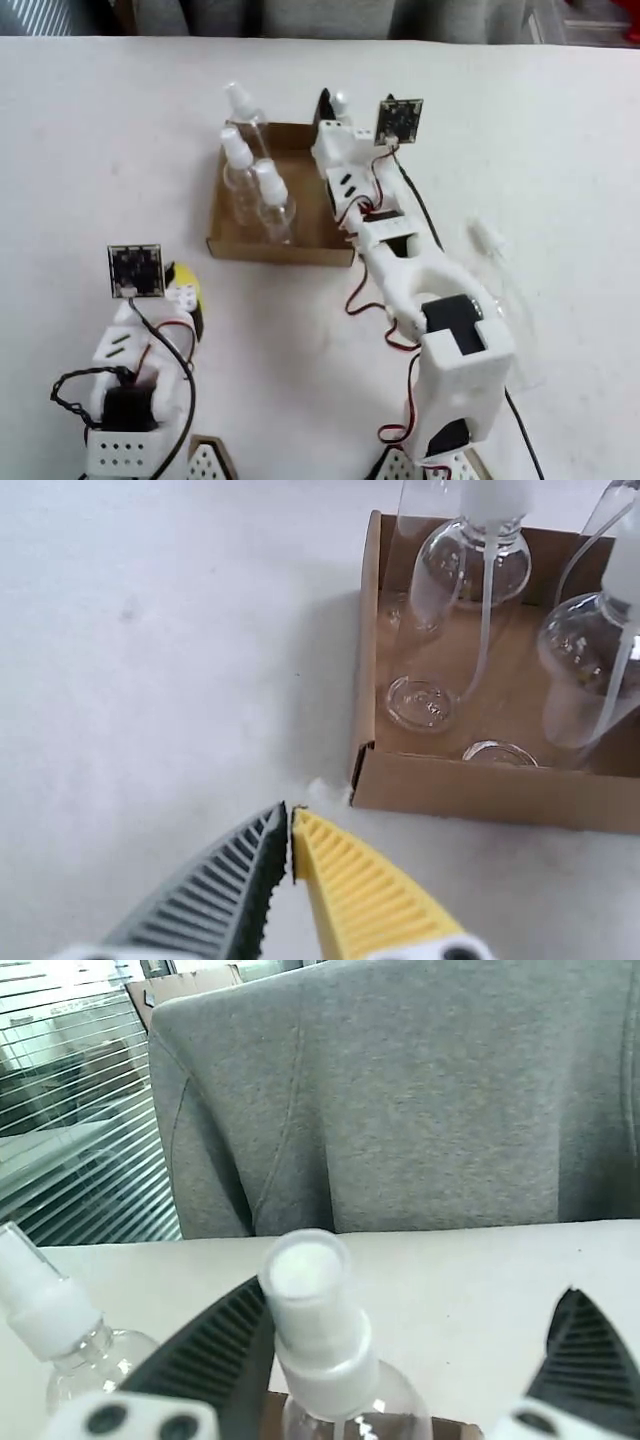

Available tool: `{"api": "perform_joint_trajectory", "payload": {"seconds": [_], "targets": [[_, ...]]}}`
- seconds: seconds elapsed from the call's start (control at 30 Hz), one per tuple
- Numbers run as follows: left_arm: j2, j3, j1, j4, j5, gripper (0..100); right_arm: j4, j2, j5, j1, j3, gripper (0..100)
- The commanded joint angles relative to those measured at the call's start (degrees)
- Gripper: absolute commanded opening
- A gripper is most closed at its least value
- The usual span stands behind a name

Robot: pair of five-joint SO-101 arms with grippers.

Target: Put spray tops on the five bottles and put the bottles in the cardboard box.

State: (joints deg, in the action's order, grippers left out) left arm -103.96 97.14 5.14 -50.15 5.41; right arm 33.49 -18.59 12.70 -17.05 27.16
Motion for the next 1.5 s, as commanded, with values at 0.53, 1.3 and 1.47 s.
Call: {"api": "perform_joint_trajectory", "payload": {"seconds": [0.53, 1.3, 1.47], "targets": [[-0.7, -0.1, 0.6, 0.2, -0.7, 3, -0.3, 23.5, 0.4, 1.5, 8.6, 33.2], [-0.7, -0.1, 0.4, -0.1, -0.7, 3, -34.0, 67.5, -6.3, 21.5, 29.8, 1.8], [-0.7, -0.1, 0.4, -0.2, -0.7, 3, -48.9, 76.1, -13.3, 23.0, 34.0, 1.8]]}}
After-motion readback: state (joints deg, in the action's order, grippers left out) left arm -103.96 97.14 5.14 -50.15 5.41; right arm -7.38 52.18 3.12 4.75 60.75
